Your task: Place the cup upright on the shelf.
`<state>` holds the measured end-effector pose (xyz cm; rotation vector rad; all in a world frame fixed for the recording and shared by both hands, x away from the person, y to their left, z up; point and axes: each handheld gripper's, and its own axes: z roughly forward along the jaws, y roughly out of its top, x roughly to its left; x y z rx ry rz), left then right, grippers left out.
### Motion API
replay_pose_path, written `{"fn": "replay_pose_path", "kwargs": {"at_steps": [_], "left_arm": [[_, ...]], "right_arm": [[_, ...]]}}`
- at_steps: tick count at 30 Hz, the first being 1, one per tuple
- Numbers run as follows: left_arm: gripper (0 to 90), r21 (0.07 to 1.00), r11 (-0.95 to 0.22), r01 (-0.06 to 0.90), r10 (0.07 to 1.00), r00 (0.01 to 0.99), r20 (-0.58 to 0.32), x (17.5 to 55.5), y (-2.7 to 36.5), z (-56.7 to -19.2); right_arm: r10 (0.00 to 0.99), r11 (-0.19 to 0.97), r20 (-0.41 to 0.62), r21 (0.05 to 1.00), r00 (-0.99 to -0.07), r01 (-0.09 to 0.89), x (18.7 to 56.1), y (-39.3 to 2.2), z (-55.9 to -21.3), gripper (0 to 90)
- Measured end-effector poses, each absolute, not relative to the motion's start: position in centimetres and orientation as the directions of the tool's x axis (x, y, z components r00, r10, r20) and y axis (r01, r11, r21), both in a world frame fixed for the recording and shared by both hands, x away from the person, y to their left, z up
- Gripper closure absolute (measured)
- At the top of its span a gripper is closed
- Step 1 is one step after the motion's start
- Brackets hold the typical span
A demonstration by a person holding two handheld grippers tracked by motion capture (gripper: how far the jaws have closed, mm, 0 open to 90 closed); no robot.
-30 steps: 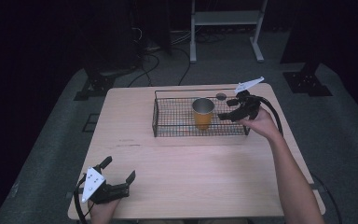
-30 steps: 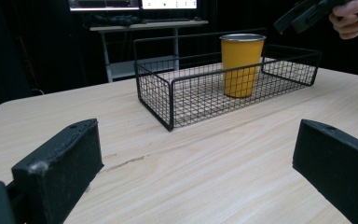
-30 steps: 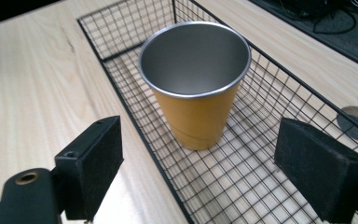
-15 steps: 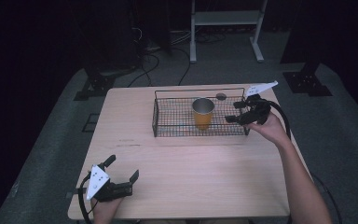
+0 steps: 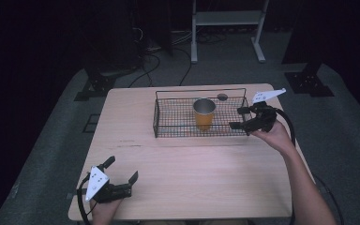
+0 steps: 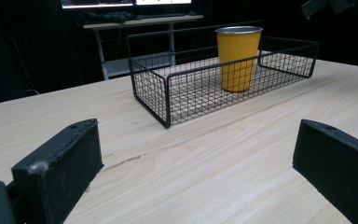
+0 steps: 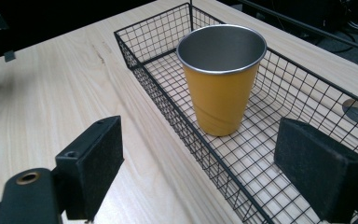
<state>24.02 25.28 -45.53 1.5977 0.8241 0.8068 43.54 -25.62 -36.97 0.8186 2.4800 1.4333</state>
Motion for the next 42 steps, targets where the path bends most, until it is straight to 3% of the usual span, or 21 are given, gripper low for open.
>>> {"fn": "replay_pose_path", "kwargs": {"at_steps": [42], "left_arm": [[0.1, 0.985, -0.149, 0.09, 0.85, 0.521, 0.081, 23.9, 25.2, -45.5]], "right_arm": [[0.549, 0.316, 0.188, 0.856, -0.815, 0.41, 38.4, -29.6, -40.5, 14.2]]}}
